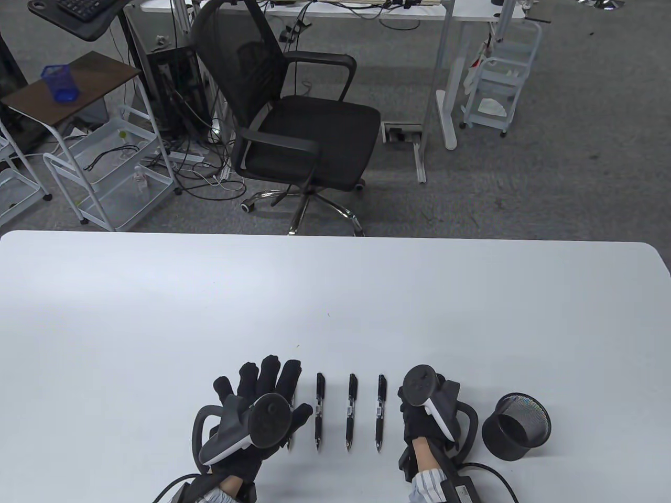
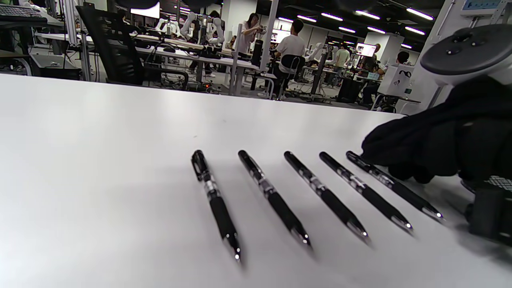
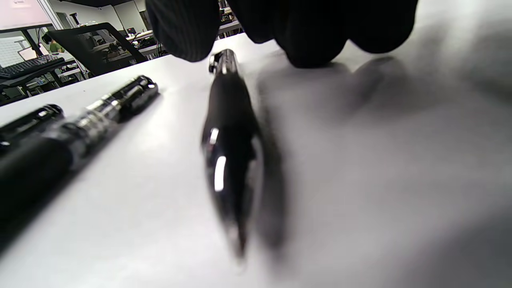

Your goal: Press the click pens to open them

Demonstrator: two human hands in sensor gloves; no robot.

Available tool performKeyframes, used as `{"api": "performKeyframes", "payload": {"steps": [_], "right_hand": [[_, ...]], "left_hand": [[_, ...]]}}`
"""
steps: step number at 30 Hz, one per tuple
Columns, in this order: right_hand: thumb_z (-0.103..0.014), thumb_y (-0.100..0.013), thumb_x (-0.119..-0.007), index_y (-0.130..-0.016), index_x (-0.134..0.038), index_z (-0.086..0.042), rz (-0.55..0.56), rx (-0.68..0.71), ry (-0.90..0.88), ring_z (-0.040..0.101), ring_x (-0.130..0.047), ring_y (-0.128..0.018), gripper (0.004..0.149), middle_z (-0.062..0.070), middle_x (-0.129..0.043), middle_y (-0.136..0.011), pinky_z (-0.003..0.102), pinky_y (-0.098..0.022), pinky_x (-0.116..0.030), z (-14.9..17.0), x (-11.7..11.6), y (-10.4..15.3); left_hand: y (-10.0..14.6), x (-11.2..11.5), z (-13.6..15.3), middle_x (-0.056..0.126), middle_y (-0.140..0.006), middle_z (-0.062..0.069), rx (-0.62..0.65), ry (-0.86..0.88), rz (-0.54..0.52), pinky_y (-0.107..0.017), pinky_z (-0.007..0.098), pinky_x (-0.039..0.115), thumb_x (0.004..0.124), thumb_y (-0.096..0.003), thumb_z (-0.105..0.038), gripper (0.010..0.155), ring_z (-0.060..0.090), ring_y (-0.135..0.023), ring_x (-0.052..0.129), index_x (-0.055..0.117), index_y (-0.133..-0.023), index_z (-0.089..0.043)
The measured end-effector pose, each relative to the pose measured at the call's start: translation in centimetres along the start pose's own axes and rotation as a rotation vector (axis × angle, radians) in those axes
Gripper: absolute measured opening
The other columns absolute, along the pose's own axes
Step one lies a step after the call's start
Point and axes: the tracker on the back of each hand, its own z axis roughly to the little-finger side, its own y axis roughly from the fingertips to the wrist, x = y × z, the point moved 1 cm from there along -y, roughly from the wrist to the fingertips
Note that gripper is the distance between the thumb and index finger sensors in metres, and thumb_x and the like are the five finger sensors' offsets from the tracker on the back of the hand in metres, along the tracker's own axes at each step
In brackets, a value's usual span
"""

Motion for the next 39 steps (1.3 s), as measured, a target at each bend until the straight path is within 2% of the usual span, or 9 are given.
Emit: {"api": "performKeyframes", "payload": {"steps": [4,9,14,20,25,30,34,39], "right_hand": [[-0.032,-0.065,-0.071,-0.116,-0.052,0.007,0.037,0.026,-0.041,0.053,-0.069,-0.084,0.067,0.037,-0.055,-0.108,0.065,-0.066,-0.058,-0.4,1.0,0.5],[-0.027,-0.067,-0.067,-0.116,-0.047,0.013,0.108,0.070,-0.101,0.060,-0.060,-0.091,0.066,0.042,-0.048,-0.109,0.071,-0.070,-0.050,-1.2,2.9,1.5],[-0.025,-0.068,-0.064,-0.116,-0.040,0.015,0.243,0.157,-0.153,0.063,-0.052,-0.094,0.067,0.045,-0.039,-0.111,0.074,-0.071,-0.043,-2.4,5.8,3.3],[-0.033,-0.069,-0.061,-0.119,-0.037,0.011,0.384,0.351,-0.174,0.062,-0.048,-0.098,0.070,0.043,-0.036,-0.114,0.075,-0.073,-0.036,-4.8,8.1,6.2],[-0.039,-0.068,-0.059,-0.121,-0.037,0.003,0.430,0.511,-0.161,0.059,-0.045,-0.103,0.071,0.038,-0.035,-0.118,0.077,-0.072,-0.031,-6.9,8.6,8.0],[-0.044,-0.068,-0.056,-0.124,-0.035,-0.006,0.398,0.633,-0.101,0.059,-0.037,-0.108,0.071,0.034,-0.030,-0.123,0.081,-0.071,-0.023,-8.2,8.4,9.2],[-0.048,-0.067,-0.055,-0.125,-0.032,-0.012,0.298,0.730,-0.060,0.057,-0.034,-0.111,0.071,0.032,-0.028,-0.126,0.082,-0.071,-0.021,-8.9,7.0,9.2],[-0.052,-0.066,-0.055,-0.125,-0.031,-0.015,0.177,0.768,-0.020,0.058,-0.031,-0.112,0.074,0.030,-0.025,-0.127,0.085,-0.069,-0.019,-9.5,5.2,8.5]], "left_hand": [[0.0,0.0,0.0,0.028,-0.132,0.025,0.001,-0.001,-0.001,-0.068,0.086,0.025,0.049,-0.0702,-0.061,0.073,0.064,-0.114,0.036,0.021,-0.127,-0.024],[0.1,0.0,0.0,0.028,-0.132,0.025,0.001,-0.003,-0.002,-0.068,0.086,0.025,0.050,-0.0702,-0.061,0.073,0.064,-0.114,0.036,0.022,-0.127,-0.024],[0.1,0.0,-0.1,0.027,-0.132,0.024,0.002,-0.005,-0.007,-0.068,0.086,0.025,0.049,-0.0703,-0.061,0.073,0.064,-0.114,0.035,0.023,-0.127,-0.023],[0.2,0.0,0.0,0.028,-0.132,0.024,-0.001,-0.005,-0.015,-0.068,0.086,0.025,0.050,-0.0702,-0.061,0.073,0.065,-0.114,0.035,0.023,-0.127,-0.023],[0.3,-0.1,0.1,0.027,-0.132,0.024,-0.001,-0.006,-0.026,-0.068,0.086,0.024,0.049,-0.0702,-0.061,0.073,0.064,-0.114,0.035,0.023,-0.127,-0.023],[0.3,-0.1,0.2,0.027,-0.132,0.024,-0.001,-0.008,-0.034,-0.069,0.086,0.024,0.049,-0.0702,-0.061,0.073,0.064,-0.115,0.034,0.023,-0.127,-0.024],[0.3,-0.1,0.3,0.027,-0.132,0.023,-0.003,-0.010,-0.041,-0.069,0.085,0.024,0.049,-0.0702,-0.061,0.073,0.064,-0.115,0.033,0.023,-0.127,-0.024],[0.4,-0.2,0.3,0.025,-0.132,0.023,-0.003,-0.018,-0.051,-0.069,0.085,0.024,0.049,-0.0701,-0.061,0.073,0.064,-0.115,0.032,0.023,-0.127,-0.025]]}}
